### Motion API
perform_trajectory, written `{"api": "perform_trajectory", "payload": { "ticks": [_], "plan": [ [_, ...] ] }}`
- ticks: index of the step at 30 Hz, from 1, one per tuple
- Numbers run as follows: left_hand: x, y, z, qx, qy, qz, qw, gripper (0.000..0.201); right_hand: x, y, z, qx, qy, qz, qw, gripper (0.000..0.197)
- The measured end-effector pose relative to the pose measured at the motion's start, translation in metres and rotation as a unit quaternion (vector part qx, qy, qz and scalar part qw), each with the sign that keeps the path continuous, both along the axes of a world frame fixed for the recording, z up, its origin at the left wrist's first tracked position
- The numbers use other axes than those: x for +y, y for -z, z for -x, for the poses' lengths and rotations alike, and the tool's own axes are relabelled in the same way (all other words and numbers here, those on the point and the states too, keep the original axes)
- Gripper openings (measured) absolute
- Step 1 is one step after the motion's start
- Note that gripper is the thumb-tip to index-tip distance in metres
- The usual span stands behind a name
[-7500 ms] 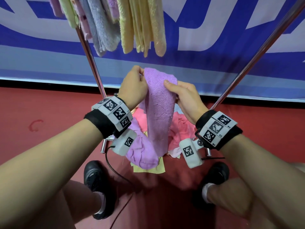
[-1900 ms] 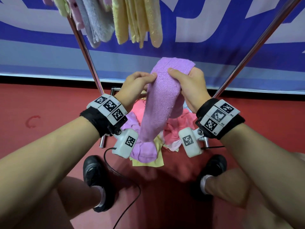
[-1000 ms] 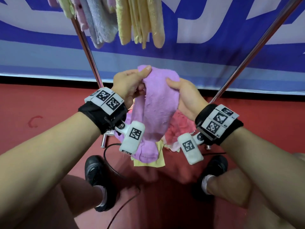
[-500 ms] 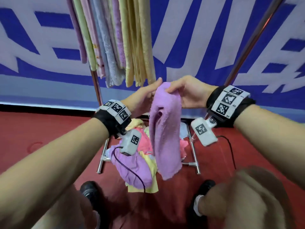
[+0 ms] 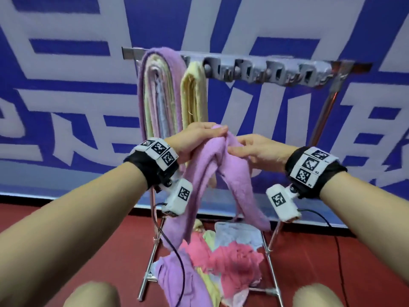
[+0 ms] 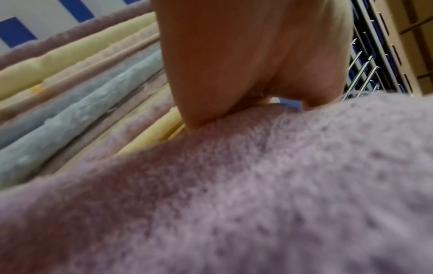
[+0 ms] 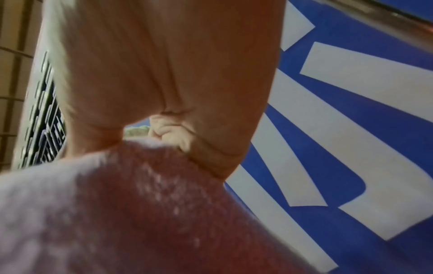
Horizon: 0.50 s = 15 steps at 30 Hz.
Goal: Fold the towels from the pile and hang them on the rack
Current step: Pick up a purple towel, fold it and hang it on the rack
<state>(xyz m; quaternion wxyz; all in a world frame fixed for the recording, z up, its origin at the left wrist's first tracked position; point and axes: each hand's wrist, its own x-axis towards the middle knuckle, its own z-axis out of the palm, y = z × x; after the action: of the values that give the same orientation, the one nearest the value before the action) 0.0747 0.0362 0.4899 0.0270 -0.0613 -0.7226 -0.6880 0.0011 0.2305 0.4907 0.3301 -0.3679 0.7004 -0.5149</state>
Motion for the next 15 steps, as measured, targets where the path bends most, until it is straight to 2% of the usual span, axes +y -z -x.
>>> {"api": "perform_trajectory", "payload": {
  "ticks": [4,6,9,11,13,15],
  "plan": [
    [-0.013,-0.046,-0.002,-0.017,0.012,0.05,0.999,0.037,-0.011,-0.031,0.008,-0.007,0.035,0.046,0.998,0.019],
    [-0.017,-0.067,-0.003,-0.008,0.004,0.06,0.998,0.031,-0.012,-0.047,0.003,-0.026,0.037,0.065,0.997,0.018],
    [-0.025,-0.097,0.003,0.001,-0.023,0.027,0.999,0.027,-0.018,-0.06,0.003,-0.033,0.017,0.078,0.996,0.031],
    [-0.028,-0.113,0.006,-0.002,-0.058,0.01,0.998,0.026,-0.022,-0.061,0.004,-0.027,0.005,0.085,0.996,0.026],
    [-0.03,-0.125,0.007,0.015,-0.09,0.045,0.995,0.028,-0.026,-0.063,0.01,-0.019,0.012,0.074,0.997,0.027],
    [-0.029,-0.133,0.006,0.036,-0.094,0.08,0.992,0.028,-0.03,-0.068,0.016,-0.021,0.0,0.074,0.997,0.041]
  ]
}}
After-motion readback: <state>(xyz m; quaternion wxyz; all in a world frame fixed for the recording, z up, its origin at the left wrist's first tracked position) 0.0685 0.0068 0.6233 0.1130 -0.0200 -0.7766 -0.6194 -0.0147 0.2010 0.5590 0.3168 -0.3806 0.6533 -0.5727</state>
